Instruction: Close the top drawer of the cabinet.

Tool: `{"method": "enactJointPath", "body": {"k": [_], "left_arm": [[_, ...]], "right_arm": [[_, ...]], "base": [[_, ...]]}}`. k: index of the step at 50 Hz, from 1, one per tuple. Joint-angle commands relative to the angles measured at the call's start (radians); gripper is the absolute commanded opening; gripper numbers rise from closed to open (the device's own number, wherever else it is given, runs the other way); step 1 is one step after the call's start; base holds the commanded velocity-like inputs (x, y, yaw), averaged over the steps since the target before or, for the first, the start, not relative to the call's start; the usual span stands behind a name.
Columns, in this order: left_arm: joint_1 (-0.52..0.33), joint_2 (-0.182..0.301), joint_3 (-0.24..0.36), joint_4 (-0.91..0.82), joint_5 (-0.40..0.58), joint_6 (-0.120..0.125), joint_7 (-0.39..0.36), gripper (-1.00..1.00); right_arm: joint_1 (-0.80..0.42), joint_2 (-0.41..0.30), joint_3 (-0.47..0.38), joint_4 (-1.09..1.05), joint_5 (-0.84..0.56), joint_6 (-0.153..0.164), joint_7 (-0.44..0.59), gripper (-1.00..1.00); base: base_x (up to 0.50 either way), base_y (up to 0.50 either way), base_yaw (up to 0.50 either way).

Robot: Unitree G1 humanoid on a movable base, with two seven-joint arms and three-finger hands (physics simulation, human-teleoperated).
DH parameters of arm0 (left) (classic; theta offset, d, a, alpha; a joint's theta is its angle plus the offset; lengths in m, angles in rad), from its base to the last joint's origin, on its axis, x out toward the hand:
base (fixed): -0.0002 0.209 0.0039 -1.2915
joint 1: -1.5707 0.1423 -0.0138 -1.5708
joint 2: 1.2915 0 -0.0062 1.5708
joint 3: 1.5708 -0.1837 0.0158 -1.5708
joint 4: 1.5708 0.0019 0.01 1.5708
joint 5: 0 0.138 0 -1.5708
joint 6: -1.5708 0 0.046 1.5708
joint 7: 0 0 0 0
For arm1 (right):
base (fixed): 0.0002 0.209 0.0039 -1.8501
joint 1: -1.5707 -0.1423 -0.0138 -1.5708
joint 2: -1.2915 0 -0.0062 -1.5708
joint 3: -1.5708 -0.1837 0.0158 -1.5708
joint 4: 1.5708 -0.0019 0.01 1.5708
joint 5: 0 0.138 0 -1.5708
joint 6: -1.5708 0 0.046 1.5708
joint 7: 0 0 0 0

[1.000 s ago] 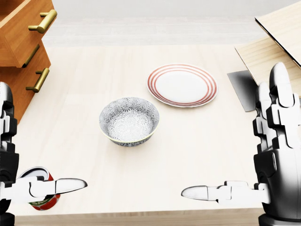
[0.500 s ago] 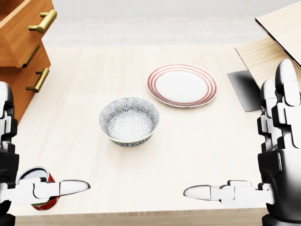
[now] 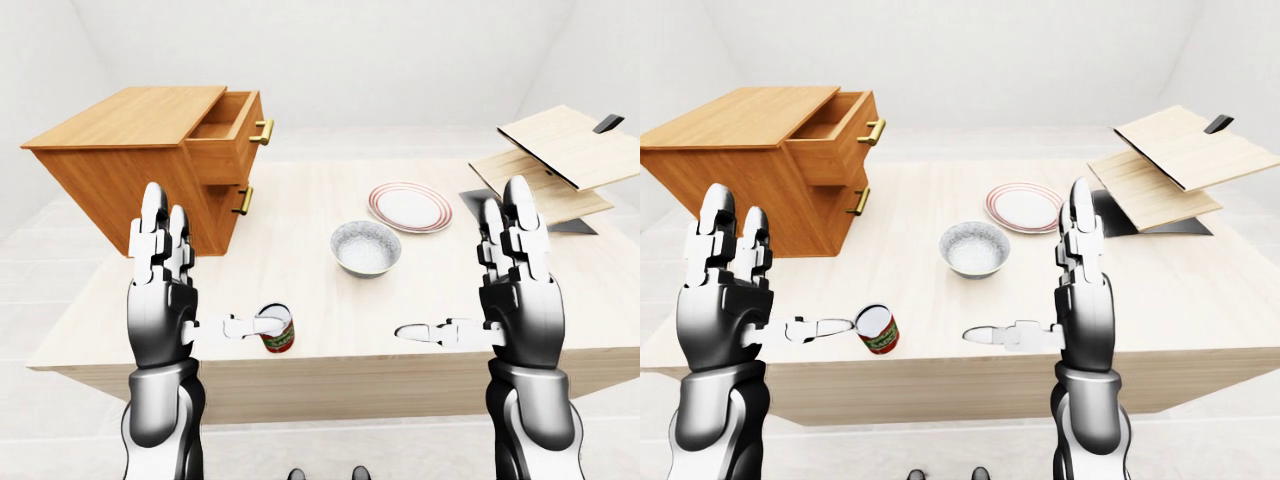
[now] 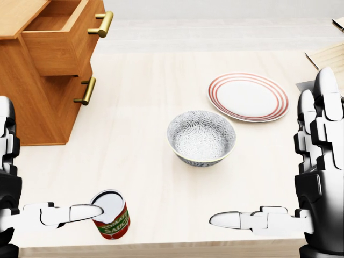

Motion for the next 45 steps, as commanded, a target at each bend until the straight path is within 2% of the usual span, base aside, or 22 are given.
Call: {"method": "enactJointPath", "body": {"k": [1,45], "left_arm": [[-0.001,-0.012,0.01,-0.006,-0.026,0.0,0.005,1.0],[0.0,-0.011,0.003,-0.011,-0.009,0.0,0.008,1.0]], "right_arm": [[0.0,-0.001,0.004,-0.002,0.008,0.0,0.003,1.0],[-0.003,-0.003,0.007,0.003,0.011,0.0,0.016,1.0]], "base": [[0.02,0.5,0.0],[0.02,0.5,0.0]]}}
